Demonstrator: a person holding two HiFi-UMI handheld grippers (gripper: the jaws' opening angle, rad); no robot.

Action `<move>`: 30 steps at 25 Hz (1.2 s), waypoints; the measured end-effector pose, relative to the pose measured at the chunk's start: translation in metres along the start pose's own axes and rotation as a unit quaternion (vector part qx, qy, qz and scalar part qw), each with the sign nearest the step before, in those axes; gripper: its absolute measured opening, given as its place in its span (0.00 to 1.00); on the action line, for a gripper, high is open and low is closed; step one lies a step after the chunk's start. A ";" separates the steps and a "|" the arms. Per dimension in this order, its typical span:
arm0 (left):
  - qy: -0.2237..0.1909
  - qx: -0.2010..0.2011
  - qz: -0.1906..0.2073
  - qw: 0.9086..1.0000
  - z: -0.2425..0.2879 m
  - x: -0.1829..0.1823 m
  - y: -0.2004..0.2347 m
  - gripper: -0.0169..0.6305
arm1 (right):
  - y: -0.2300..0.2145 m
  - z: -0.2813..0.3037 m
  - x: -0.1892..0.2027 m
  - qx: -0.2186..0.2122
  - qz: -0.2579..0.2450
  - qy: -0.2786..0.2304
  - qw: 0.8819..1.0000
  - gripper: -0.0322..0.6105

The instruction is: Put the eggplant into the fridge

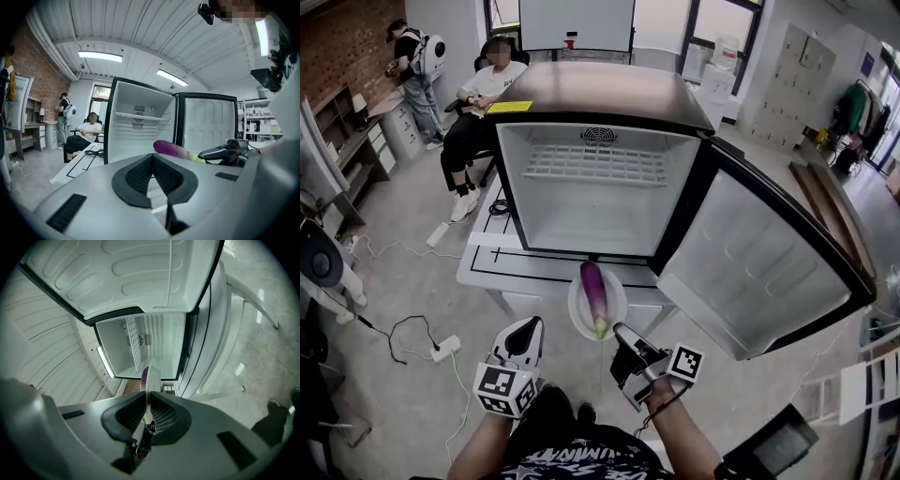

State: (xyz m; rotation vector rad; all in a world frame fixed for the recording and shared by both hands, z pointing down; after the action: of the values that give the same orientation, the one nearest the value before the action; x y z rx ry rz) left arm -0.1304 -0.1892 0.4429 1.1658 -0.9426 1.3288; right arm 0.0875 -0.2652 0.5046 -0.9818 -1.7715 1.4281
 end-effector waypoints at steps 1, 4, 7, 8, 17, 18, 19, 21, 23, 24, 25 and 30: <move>-0.001 -0.002 0.000 1.000 0.002 -0.001 0.002 0.04 | -0.001 0.002 -0.001 0.000 0.001 0.000 1.000 0.09; 0.002 -0.005 0.001 1.000 0.008 -0.001 0.009 0.04 | -0.004 0.007 -0.003 0.002 0.003 0.002 1.000 0.09; 0.006 -0.004 -0.004 1.000 0.018 0.001 0.017 0.04 | -0.007 0.013 -0.008 0.007 0.001 0.002 1.000 0.09; 0.006 -0.002 -0.005 1.000 0.023 0.001 0.019 0.04 | -0.007 0.015 -0.010 0.007 0.001 -0.002 1.000 0.09; 0.004 0.027 -0.004 1.000 0.068 -0.009 0.039 0.04 | -0.014 0.039 -0.034 0.015 -0.003 -0.033 0.999 0.09; 0.004 0.029 -0.004 1.000 0.074 -0.011 0.043 0.04 | -0.015 0.045 -0.036 0.016 -0.003 -0.034 0.999 0.09; 0.004 0.031 -0.003 1.000 0.079 -0.012 0.046 0.04 | -0.016 0.051 -0.039 0.016 -0.004 -0.035 0.999 0.09; 0.003 0.034 -0.002 0.999 0.090 -0.016 0.054 0.04 | -0.017 0.063 -0.045 0.016 -0.006 -0.036 0.999 0.09; 0.002 0.036 -0.003 0.999 0.102 -0.019 0.062 0.04 | -0.019 0.074 -0.051 0.017 -0.005 -0.038 0.999 0.09; 0.001 0.038 -0.002 0.999 0.108 -0.021 0.066 0.04 | -0.021 0.080 -0.054 0.017 -0.005 -0.040 0.999 0.09; 0.001 0.040 -0.001 0.999 0.114 -0.023 0.069 0.04 | -0.023 0.085 -0.058 0.018 -0.005 -0.043 0.999 0.09; 0.007 0.056 0.003 0.998 0.144 -0.030 0.086 0.04 | -0.031 0.110 -0.073 0.023 -0.007 -0.057 0.998 0.09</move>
State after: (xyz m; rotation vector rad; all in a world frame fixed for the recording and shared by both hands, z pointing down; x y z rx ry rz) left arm -0.1997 -0.3442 0.4508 1.2370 -0.8711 1.4078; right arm 0.0269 -0.3862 0.5115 -0.8783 -1.8155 1.5365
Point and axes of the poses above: the fingertips, and each gripper's own axes: z forward along the fingers, y to its left, x out of its underside, the point moved 6 cm from there along -z, backward along the fingers, and after that the axes turned 5 degrees about -x, right-handed, at the moved point
